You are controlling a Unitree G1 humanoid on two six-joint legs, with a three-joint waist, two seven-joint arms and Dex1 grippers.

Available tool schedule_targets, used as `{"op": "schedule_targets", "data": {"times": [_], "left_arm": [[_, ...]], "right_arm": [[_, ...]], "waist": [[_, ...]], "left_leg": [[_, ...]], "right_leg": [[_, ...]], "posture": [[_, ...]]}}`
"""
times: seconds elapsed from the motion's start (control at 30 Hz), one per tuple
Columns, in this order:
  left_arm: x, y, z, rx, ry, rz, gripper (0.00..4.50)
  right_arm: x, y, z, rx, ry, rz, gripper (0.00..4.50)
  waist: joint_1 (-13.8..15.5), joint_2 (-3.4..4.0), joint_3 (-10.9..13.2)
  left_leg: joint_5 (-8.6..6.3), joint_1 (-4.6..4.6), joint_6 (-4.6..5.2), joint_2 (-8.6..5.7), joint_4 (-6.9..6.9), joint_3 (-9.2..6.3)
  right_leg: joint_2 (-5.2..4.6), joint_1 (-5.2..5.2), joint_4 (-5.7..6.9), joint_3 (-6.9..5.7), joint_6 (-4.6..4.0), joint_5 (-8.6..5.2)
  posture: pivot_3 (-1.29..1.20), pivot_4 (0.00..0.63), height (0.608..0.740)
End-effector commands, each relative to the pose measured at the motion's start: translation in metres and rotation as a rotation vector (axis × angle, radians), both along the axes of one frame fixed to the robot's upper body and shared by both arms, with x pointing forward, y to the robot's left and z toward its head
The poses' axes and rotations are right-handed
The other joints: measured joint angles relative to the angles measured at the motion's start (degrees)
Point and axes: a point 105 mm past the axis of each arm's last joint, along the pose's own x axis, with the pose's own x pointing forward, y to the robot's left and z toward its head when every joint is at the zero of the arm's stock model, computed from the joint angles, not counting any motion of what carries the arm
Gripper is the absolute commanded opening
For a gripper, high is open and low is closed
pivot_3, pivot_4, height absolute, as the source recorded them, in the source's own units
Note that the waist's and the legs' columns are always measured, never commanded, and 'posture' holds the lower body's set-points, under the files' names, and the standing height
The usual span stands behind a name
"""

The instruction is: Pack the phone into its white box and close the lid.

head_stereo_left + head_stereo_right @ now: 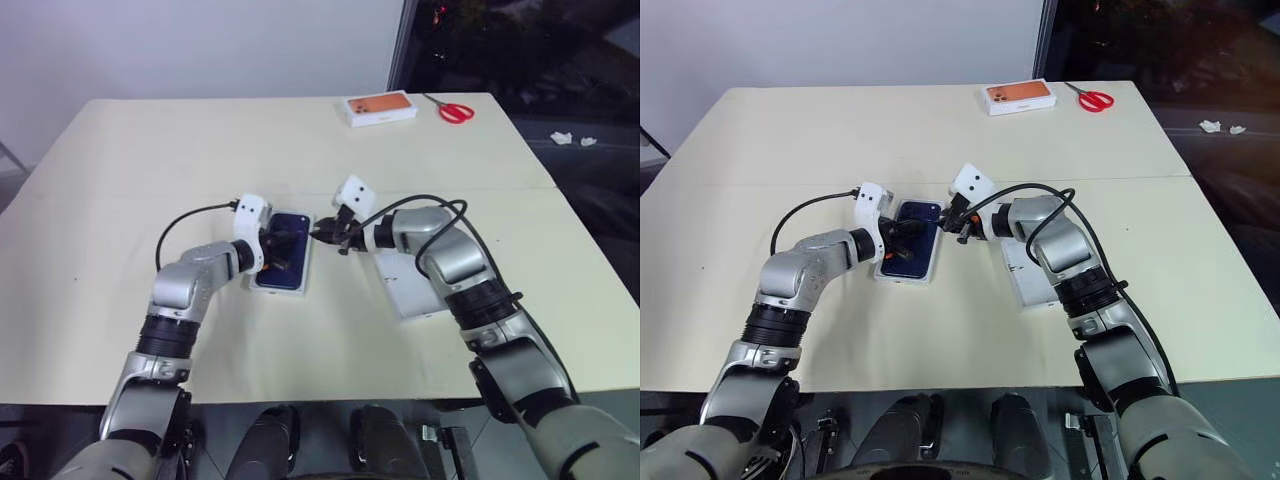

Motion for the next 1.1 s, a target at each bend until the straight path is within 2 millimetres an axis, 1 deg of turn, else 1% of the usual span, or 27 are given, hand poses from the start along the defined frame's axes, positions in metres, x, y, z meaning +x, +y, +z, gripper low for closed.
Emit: {"op": "schedule_targets", "data": {"times": [0.03, 0.1, 0.17, 0.2, 0.23, 0.33, 0.37, 0.43, 0.5, 0.57, 0.63, 0.67, 0.7, 0.77, 0.83, 0.9, 0.93, 0.97, 1.03, 1.1], "left_arm": [[-0.003, 0.017, -0.007, -0.002, 0.042, 0.041, 0.03], [0.002, 0.035, 0.006, -0.036, 0.011, 0.098, 0.03], [0.009, 0.060, 0.010, 0.029, -0.035, 0.173, 0.03], [0.010, 0.069, 0.010, 0.055, -0.044, 0.195, 0.03], [0.010, 0.074, 0.010, 0.068, -0.048, 0.206, 0.03], [0.011, 0.089, 0.002, 0.145, -0.041, 0.239, 0.03], [0.010, 0.091, -0.004, 0.177, -0.030, 0.234, 0.03], [0.007, 0.090, -0.015, 0.222, -0.014, 0.213, 0.03], [0.002, 0.083, -0.030, 0.253, 0.037, 0.183, 0.03], [-0.001, 0.076, -0.038, 0.276, 0.049, 0.153, 0.03], [-0.004, 0.065, -0.046, 0.241, 0.102, 0.128, 0.00], [-0.007, 0.057, -0.051, 0.238, 0.124, 0.099, 0.00], [-0.011, 0.048, -0.055, 0.224, 0.155, 0.066, 0.00], [-0.016, 0.033, -0.059, 0.236, 0.154, -0.007, 0.00], [-0.017, 0.028, -0.059, 0.246, 0.138, -0.036, 0.00], [-0.017, 0.027, -0.059, 0.248, 0.135, -0.040, 0.00], [-0.017, 0.007, -0.054, 0.200, 0.145, -0.096, 0.00], [-0.018, -0.009, -0.050, 0.166, 0.153, -0.140, 0.00], [-0.018, -0.034, -0.044, 0.134, 0.148, -0.209, 0.00], [-0.017, -0.045, -0.041, 0.121, 0.142, -0.236, 0.00]], "right_arm": [[0.001, 0.001, 0.014, 0.002, -0.059, 0.006, 1.02], [0.000, 0.000, 0.009, -0.013, -0.055, 0.004, 1.02], [0.000, -0.001, 0.001, -0.055, -0.062, -0.001, 1.02], [0.001, -0.001, -0.002, -0.073, -0.067, -0.002, 1.02], [0.001, -0.002, -0.004, -0.084, -0.071, -0.003, 1.02], [0.001, 0.000, -0.016, -0.144, -0.085, 0.001, 1.02], [0.000, 0.001, -0.020, -0.167, -0.094, 0.009, 1.02], [-0.002, 0.005, -0.028, -0.198, -0.102, 0.019, 1.02], [-0.004, 0.007, -0.035, -0.234, -0.118, 0.032, 1.02], [-0.003, 0.006, -0.039, -0.253, -0.121, 0.023, 1.02], [-0.004, 0.007, -0.042, -0.242, -0.108, 0.032, 0.48], [-0.003, 0.008, -0.044, -0.264, -0.116, 0.030, 0.08], [-0.003, 0.008, -0.046, -0.282, -0.124, 0.028, 0.03], [0.000, 0.007, -0.045, -0.276, -0.123, 0.008, 0.03], [0.000, 0.007, -0.043, -0.256, -0.114, 0.005, 0.03], [0.000, 0.008, -0.043, -0.253, -0.112, 0.006, 0.03], [0.003, -0.011, -0.046, -0.309, -0.110, -0.010, 0.03], [0.005, -0.025, -0.048, -0.351, -0.107, -0.022, 0.03], [0.004, -0.049, -0.050, -0.405, -0.088, -0.033, 0.03], [0.002, -0.061, -0.050, -0.411, -0.067, -0.039, 0.03]], "waist": [[-0.2, 0.00, 0.0], [-0.3, 0.00, 0.0], [-0.3, -0.01, 0.0], [-0.3, 0.00, 0.0], [-0.3, 0.00, 0.0], [0.0, 0.01, 0.0], [0.1, 0.00, 0.0], [0.2, -0.01, 0.0], [0.2, 0.01, 0.0], [0.2, 0.02, 0.0], [0.2, 0.05, 0.0], [0.3, 0.06, 0.0], [0.3, 0.07, 0.0], [0.4, 0.13, -0.1], [0.4, 0.22, -0.2], [0.4, 0.23, -0.2], [0.5, 0.25, -0.2], [1.2, 0.35, -0.2], [2.1, 0.37, -0.2], [3.2, 0.37, -0.2]], "left_leg": [[0.00, 0.00, 0.00, 0.00, 0.00, 0.00], [0.00, 0.00, 0.00, 0.02, 0.00, 0.00], [0.00, -0.01, 0.00, 0.04, -0.01, 0.00], [0.00, -0.01, -0.01, 0.05, -0.02, 0.00], [0.01, -0.01, -0.01, 0.04, -0.03, 0.01], [0.01, -0.03, -0.01, 0.01, -0.01, 0.02], [0.01, -0.04, -0.01, -0.01, -0.01, 0.02], [0.01, -0.05, -0.01, -0.03, 0.01, 0.02], [0.01, -0.04, -0.01, -0.03, 0.03, 0.01], [0.00, -0.02, 0.00, -0.04, 0.03, 0.01], [0.00, -0.01, 0.00, -0.04, 0.03, 0.00], [0.00, 0.02, 0.00, -0.04, 0.03, 0.00], [-0.01, 0.05, 0.01, -0.04, 0.03, 0.00], [-0.02, 0.07, 0.04, -0.07, 0.05, -0.01], [-0.03, 0.12, 0.05, -0.09, 0.06, -0.01], [-0.03, 0.13, 0.06, -0.11, 0.06, -0.02], [-0.04, 0.14, 0.06, -0.11, 0.06, -0.02], [-0.04, 0.14, 0.07, -0.10, 0.06, -0.04], [-0.08, 0.15, 0.16, -0.21, 0.18, -0.10], [-0.16, 0.15, 0.30, -0.26, 0.29, -0.17]], "right_leg": [[0.01, 0.00, 0.00, 0.00, 0.00, 0.00], [0.02, -0.03, 0.01, 0.01, 0.00, 0.00], [0.05, -0.06, 0.03, 0.01, 0.00, 0.00], [0.05, -0.08, 0.04, 0.01, 0.00, 0.00], [0.06, -0.09, 0.05, 0.01, 0.00, 0.00], [0.02, -0.09, 0.05, 0.01, 0.00, 0.00], [0.01, -0.09, 0.04, 0.01, 0.00, 0.00], [-0.01, -0.09, 0.03, 0.01, 0.00, 0.00], [-0.02, -0.05, 0.01, 0.00, 0.00, 0.00], [-0.02, -0.02, 0.02, 0.00, 0.00, 0.00], [-0.02, -0.01, 0.04, 0.00, 0.00, 0.00], [-0.02, 0.03, 0.04, 0.00, 0.00, 0.00], [-0.02, 0.07, 0.03, -0.01, 0.00, 0.00], [-0.03, 0.11, 0.02, -0.02, 0.00, 0.00], [-0.04, 0.18, -0.01, -0.02, 0.00, 0.00], [-0.03, 0.21, 0.00, -0.01, 0.00, 0.00], [-0.04, 0.20, 0.00, -0.01, 0.00, 0.00], [-0.04, 0.22, -0.01, -0.02, 0.00, 0.00], [-0.04, 0.20, -0.10, -0.18, 0.01, -0.01], [-0.07, 0.33, -0.22, -0.25, 0.01, -0.01]], "posture": [[0.00, 0.150, 0.740], [0.00, 0.150, 0.740], [0.00, 0.150, 0.740], [0.00, 0.150, 0.740], [0.00, 0.150, 0.740], [0.00, 0.150, 0.740], [0.00, 0.150, 0.740], [0.00, 0.150, 0.740], [0.00, 0.150, 0.740], [0.00, 0.150, 0.740], [0.00, 0.150, 0.740], [0.00, 0.150, 0.740], [0.00, 0.150, 0.740], [0.00, 0.150, 0.740], [0.00, 0.150, 0.740], [0.00, 0.150, 0.740], [0.00, 0.150, 0.740], [0.00, 0.150, 0.740], [0.00, 0.150, 0.740], [0.00, 0.150, 0.740]]}}
